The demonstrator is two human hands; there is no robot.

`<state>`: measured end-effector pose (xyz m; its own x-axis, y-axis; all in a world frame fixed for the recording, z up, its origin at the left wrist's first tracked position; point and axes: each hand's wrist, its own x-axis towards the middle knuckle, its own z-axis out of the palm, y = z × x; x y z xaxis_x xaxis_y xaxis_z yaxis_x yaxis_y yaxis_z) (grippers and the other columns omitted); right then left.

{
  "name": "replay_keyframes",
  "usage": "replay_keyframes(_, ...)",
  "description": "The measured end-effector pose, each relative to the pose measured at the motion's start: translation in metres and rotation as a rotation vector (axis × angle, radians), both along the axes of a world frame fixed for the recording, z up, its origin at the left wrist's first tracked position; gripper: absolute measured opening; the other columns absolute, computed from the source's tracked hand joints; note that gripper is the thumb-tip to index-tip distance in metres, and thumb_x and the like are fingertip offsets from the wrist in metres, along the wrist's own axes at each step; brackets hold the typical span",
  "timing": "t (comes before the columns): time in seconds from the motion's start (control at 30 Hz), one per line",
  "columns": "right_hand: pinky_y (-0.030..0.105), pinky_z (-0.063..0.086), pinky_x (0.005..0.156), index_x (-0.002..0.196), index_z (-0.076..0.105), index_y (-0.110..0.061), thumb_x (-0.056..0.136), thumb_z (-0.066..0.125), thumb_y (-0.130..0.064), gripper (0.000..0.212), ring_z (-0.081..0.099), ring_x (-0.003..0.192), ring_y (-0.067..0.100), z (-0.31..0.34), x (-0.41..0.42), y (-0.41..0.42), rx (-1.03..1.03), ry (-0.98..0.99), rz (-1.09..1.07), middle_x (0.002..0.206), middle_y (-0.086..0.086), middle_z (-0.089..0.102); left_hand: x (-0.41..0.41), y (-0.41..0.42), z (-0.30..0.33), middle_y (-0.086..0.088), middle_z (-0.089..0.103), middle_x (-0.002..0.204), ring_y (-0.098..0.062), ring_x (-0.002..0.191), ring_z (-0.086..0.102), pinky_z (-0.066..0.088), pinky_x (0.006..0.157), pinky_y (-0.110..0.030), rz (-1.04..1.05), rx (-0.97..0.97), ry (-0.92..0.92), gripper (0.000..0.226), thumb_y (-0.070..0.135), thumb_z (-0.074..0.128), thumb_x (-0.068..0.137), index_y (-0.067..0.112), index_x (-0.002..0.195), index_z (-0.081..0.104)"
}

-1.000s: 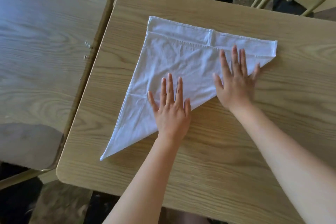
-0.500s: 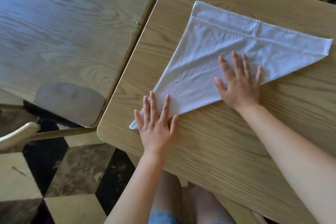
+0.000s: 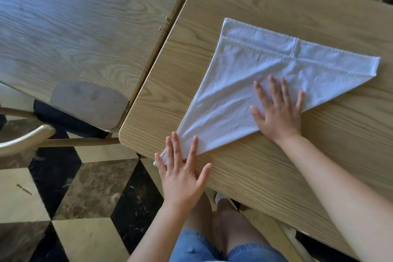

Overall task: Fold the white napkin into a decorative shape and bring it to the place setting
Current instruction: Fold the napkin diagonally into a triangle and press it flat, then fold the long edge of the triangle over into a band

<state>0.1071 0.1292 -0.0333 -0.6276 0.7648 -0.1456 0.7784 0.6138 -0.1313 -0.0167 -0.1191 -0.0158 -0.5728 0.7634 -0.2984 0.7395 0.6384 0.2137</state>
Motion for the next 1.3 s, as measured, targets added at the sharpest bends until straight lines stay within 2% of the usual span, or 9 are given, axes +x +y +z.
replay_keyframes(0.1, 0.065, -0.001, 0.107, 0.146, 0.004, -0.035, 0.086, 0.016, -0.058, 0.066, 0.001, 0.144, 0.027, 0.002, 0.001, -0.004, -0.034, -0.015, -0.032, 0.158, 0.005, 0.004, -0.001, 0.009, 0.010, 0.001, -0.020, 0.156, -0.013, 0.142, -0.020, -0.014, 0.110, -0.055, 0.017, -0.002, -0.022, 0.069, 0.073, -0.001, 0.084, 0.042, 0.147, -0.002)
replay_keyframes(0.2, 0.063, -0.003, 0.108, 0.146, -0.002, -0.035, 0.085, 0.011, -0.059, 0.066, -0.004, 0.144, 0.022, 0.009, 0.002, 0.000, -0.080, 0.039, -0.034, 0.158, 0.002, -0.004, -0.008, 0.056, 0.022, 0.001, -0.008, 0.158, -0.011, 0.144, -0.012, -0.015, 0.109, -0.056, -0.078, 0.149, 0.002, 0.064, 0.062, 0.011, 0.091, 0.035, 0.149, 0.003)
replay_keyframes(0.37, 0.060, 0.008, 0.109, 0.148, 0.015, -0.024, 0.091, 0.018, -0.047, 0.061, 0.009, 0.144, 0.021, 0.025, 0.023, 0.040, -0.002, 0.262, -0.217, 0.157, 0.008, 0.011, -0.030, 0.189, 0.029, -0.004, 0.010, 0.158, -0.015, 0.144, 0.004, -0.008, 0.109, -0.056, -0.380, 0.337, 0.039, 0.061, 0.049, 0.021, 0.093, 0.026, 0.149, 0.014)
replay_keyframes(0.6, 0.056, -0.001, 0.111, 0.143, -0.009, -0.032, 0.087, 0.006, -0.054, 0.063, -0.003, 0.144, 0.017, 0.010, 0.071, 0.116, 0.033, 0.060, -0.335, 0.158, 0.003, -0.003, -0.055, 0.309, -0.005, -0.005, 0.002, 0.159, -0.017, 0.145, 0.000, -0.009, 0.109, -0.054, -0.755, 0.253, 0.182, 0.065, 0.054, 0.020, 0.090, 0.031, 0.149, 0.003)
replay_keyframes(0.87, 0.051, -0.006, 0.113, 0.147, -0.007, -0.026, 0.090, 0.010, -0.047, 0.063, -0.006, 0.144, 0.016, -0.006, 0.086, 0.126, -0.001, -0.009, -0.500, 0.158, 0.002, -0.007, -0.079, 0.331, -0.014, -0.003, -0.007, 0.158, -0.015, 0.144, -0.008, -0.002, 0.114, -0.048, -0.672, 0.178, 0.093, 0.067, 0.050, 0.008, 0.087, 0.028, 0.148, -0.003)
replay_keyframes(0.97, 0.056, -0.009, 0.110, 0.147, -0.008, -0.026, 0.097, 0.013, -0.042, 0.057, -0.010, 0.143, 0.013, -0.002, 0.087, 0.128, -0.048, -0.034, -0.488, 0.158, 0.000, -0.009, -0.081, 0.334, -0.012, 0.000, -0.007, 0.158, -0.014, 0.144, -0.009, -0.004, 0.114, -0.046, -0.658, 0.127, -0.007, 0.063, 0.038, 0.020, 0.093, 0.022, 0.149, -0.004)
replay_keyframes(1.03, 0.060, -0.009, 0.108, 0.148, -0.002, -0.026, 0.098, 0.020, -0.041, 0.057, -0.005, 0.144, 0.014, 0.002, 0.095, 0.134, -0.057, -0.027, -0.449, 0.158, 0.001, -0.002, -0.088, 0.336, -0.007, 0.000, -0.001, 0.158, -0.014, 0.145, -0.004, -0.003, 0.114, -0.048, -0.677, 0.110, -0.040, 0.063, 0.031, 0.036, 0.097, 0.017, 0.150, 0.004)
replay_keyframes(1.17, 0.068, 0.003, 0.104, 0.141, 0.036, -0.016, 0.081, 0.041, -0.055, 0.072, 0.039, 0.129, 0.030, 0.015, 0.105, 0.154, 0.035, 0.053, -0.334, 0.137, 0.016, 0.045, -0.102, 0.346, 0.010, -0.010, 0.041, 0.140, -0.027, 0.132, 0.034, 0.004, 0.109, -0.060, -0.794, 0.166, 0.120, 0.073, 0.040, 0.062, 0.084, 0.011, 0.144, 0.031)
replay_keyframes(1.3, 0.060, 0.003, 0.108, 0.114, 0.062, -0.018, 0.070, 0.076, -0.042, 0.053, 0.046, 0.112, 0.030, 0.035, 0.102, 0.175, 0.009, 0.028, -0.299, 0.108, 0.011, 0.054, -0.099, 0.365, 0.026, -0.011, 0.048, 0.118, -0.031, 0.121, 0.039, 0.001, 0.110, -0.057, -0.818, 0.114, 0.162, 0.065, 0.045, 0.073, 0.072, 0.018, 0.127, 0.052)
